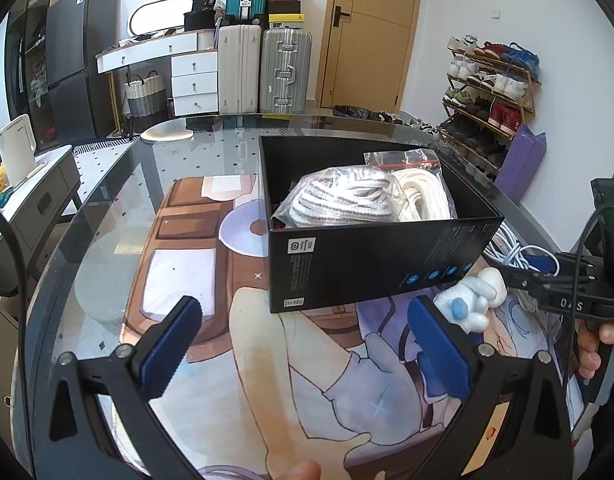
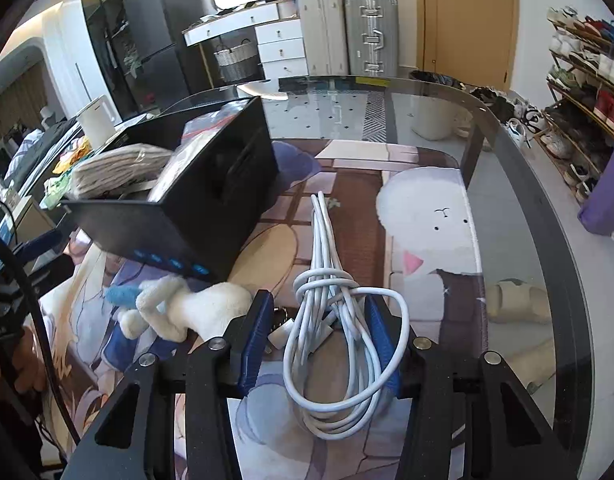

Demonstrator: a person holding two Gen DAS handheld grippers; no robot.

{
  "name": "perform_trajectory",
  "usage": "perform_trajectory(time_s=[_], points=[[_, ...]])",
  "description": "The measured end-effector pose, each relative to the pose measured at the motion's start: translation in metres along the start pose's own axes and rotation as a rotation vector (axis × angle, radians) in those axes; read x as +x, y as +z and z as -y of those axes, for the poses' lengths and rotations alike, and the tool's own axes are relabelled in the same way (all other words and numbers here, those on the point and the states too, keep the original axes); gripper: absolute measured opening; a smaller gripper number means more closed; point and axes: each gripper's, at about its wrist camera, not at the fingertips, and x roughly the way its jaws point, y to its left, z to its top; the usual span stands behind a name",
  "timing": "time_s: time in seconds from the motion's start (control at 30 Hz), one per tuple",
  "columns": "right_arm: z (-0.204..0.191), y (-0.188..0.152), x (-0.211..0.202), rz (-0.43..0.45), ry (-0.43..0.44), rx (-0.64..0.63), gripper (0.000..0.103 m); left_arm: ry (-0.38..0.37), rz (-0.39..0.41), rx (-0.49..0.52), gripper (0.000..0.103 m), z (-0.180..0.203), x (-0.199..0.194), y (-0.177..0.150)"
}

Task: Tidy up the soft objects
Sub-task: 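Grasp the coiled white cable with the right gripper while the left gripper grasps the plush toy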

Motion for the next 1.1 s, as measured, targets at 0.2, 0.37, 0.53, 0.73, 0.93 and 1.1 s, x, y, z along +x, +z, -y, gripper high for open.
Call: perform_trajectory(time_s=[0.2, 0.37, 0.53, 0.73, 0.93, 1.1], points=[[-0.012, -0.009, -0.003, -0.006, 0.022, -0.031, 0.048, -0.014, -0.007, 0.010, 0.103, 0.002, 0.001, -0.001], [-0.026, -0.016, -0.007, -0.010, 0.049, -0.053, 0.048, -0.056, -0.034, 0.080, 0.103, 0.015, 0.001, -0.004], [-0.034, -0.024, -0.011, -0.014, 0.074, -0.068, 0.048, -0.085, -0.086, 0.179, 0.103, 0.040, 0.003, -0.014], [-0.041, -0.031, -0.016, -0.016, 0.095, -0.069, 0.048, -0.131, -0.148, 0.182, 0.103, 0.050, 0.011, -0.011], [-0.041, -0.035, -0.020, -0.015, 0.106, -0.065, 0.048, -0.166, -0.209, 0.149, 0.103, 0.049, 0.023, -0.004], [-0.041, -0.035, -0.021, -0.016, 0.111, -0.075, 0.048, -0.179, -0.231, 0.180, 0.101, 0.055, 0.028, -0.004]])
